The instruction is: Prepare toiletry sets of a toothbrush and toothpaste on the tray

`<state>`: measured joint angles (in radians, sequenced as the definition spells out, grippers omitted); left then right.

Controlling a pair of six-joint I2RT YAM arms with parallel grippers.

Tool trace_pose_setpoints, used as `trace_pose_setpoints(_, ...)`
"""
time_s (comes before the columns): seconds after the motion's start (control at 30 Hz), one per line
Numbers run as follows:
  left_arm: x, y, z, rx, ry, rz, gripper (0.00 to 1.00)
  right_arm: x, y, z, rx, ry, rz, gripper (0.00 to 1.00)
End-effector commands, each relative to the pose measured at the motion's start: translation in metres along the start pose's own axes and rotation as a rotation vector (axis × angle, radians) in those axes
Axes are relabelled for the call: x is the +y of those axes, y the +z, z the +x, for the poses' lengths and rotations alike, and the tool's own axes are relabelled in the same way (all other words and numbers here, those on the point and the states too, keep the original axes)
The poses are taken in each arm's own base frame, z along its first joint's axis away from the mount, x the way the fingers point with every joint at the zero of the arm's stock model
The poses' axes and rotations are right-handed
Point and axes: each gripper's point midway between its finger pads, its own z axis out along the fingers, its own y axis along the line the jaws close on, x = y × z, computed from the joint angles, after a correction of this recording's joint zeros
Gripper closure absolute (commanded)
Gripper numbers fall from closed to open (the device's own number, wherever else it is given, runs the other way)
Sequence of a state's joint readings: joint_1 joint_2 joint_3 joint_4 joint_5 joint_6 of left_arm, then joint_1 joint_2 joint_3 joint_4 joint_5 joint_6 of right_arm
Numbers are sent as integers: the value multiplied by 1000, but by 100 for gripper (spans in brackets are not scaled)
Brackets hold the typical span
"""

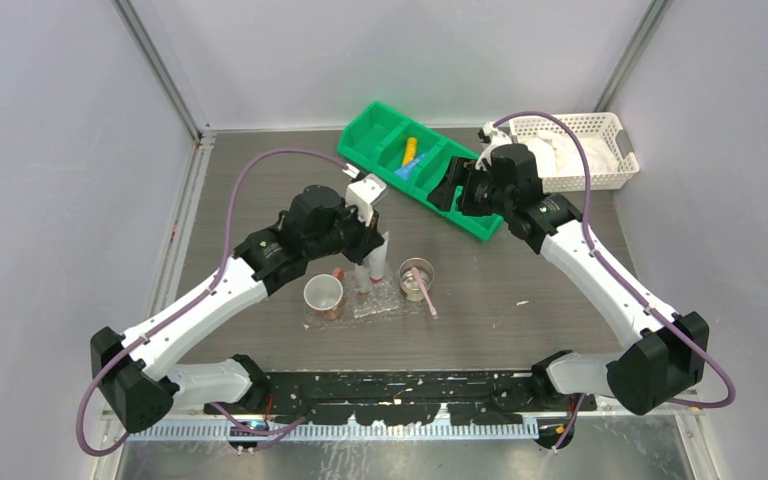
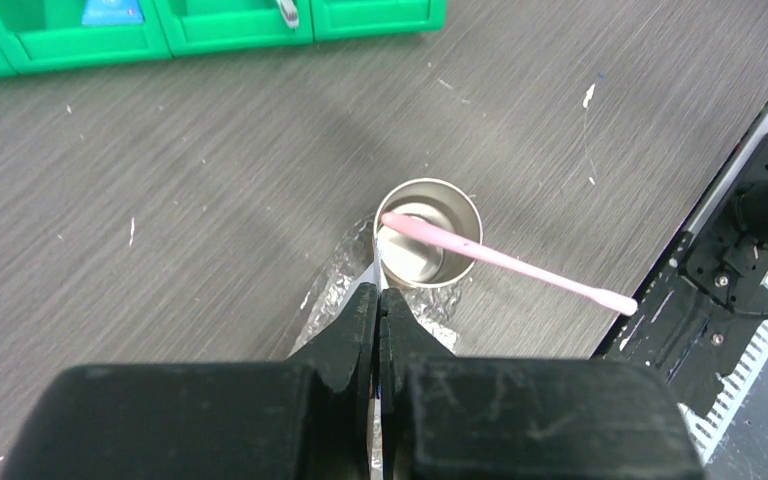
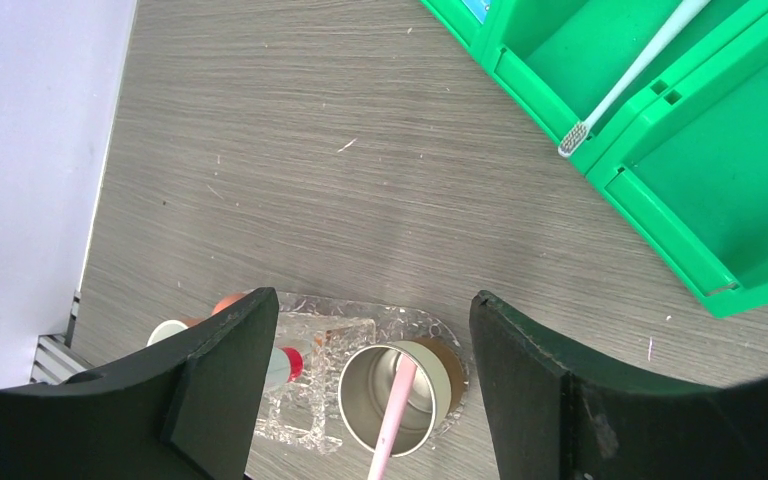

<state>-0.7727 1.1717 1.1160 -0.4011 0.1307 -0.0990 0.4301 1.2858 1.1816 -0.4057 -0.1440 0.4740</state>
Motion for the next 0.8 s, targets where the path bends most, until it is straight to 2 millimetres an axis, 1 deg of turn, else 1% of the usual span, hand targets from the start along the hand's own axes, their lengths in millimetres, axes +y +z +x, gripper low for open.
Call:
trace_pose_setpoints(0.0, -2, 0, -18, -87, -2, 1, 99, 6, 5, -5, -22, -5, -33, 24)
trace_pose_setpoints(0.27, 0, 3, -8, -96, -3, -4, 99, 5, 10, -1, -16, 2, -34, 24)
trace_pose_setpoints(0.47, 0, 11, -4, -138, -7, 5, 99, 4, 12, 1, -9, 5, -36, 23)
trace_pose_setpoints(0.63, 4, 20, 4, -141, -13, -7, 99, 5, 13, 2, -5, 5, -40, 23)
trace_pose_setpoints(0.77, 7, 24, 9, -159, -16, -22, 99, 4, 16, 4, 1, 6, -43, 23)
